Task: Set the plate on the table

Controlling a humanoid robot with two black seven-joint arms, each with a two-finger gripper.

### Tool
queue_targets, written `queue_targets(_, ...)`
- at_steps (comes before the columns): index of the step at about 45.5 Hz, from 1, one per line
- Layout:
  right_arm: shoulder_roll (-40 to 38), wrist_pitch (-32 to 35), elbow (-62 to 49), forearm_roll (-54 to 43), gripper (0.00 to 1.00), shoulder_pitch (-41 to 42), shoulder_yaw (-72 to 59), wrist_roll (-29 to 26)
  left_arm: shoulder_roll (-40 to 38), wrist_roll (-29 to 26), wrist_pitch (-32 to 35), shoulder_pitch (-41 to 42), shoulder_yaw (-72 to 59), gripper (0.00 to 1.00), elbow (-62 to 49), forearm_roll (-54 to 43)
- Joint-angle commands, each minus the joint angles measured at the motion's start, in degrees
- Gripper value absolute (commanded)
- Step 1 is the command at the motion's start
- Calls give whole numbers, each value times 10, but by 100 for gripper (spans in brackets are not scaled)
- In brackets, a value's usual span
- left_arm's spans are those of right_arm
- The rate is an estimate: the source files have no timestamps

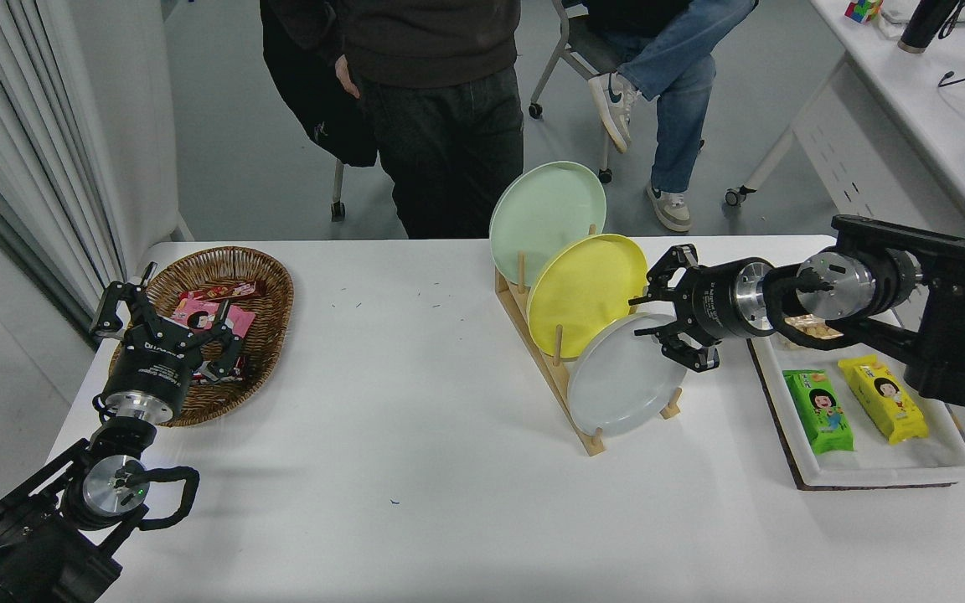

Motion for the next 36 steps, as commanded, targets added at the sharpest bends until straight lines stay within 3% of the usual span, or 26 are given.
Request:
queue_targets(1, 2, 0, 0, 0, 33, -1, 7, -9, 0, 0, 0, 0, 0, 98, 0, 0)
queue_targets(13, 2, 0, -1, 0, 24, -1, 8, -17, 0, 0, 0, 0, 0, 98, 0, 0)
queue_targets(36, 1, 1, -12, -1, 20, -2, 8, -18, 0, 0, 0, 0, 0, 98, 0, 0)
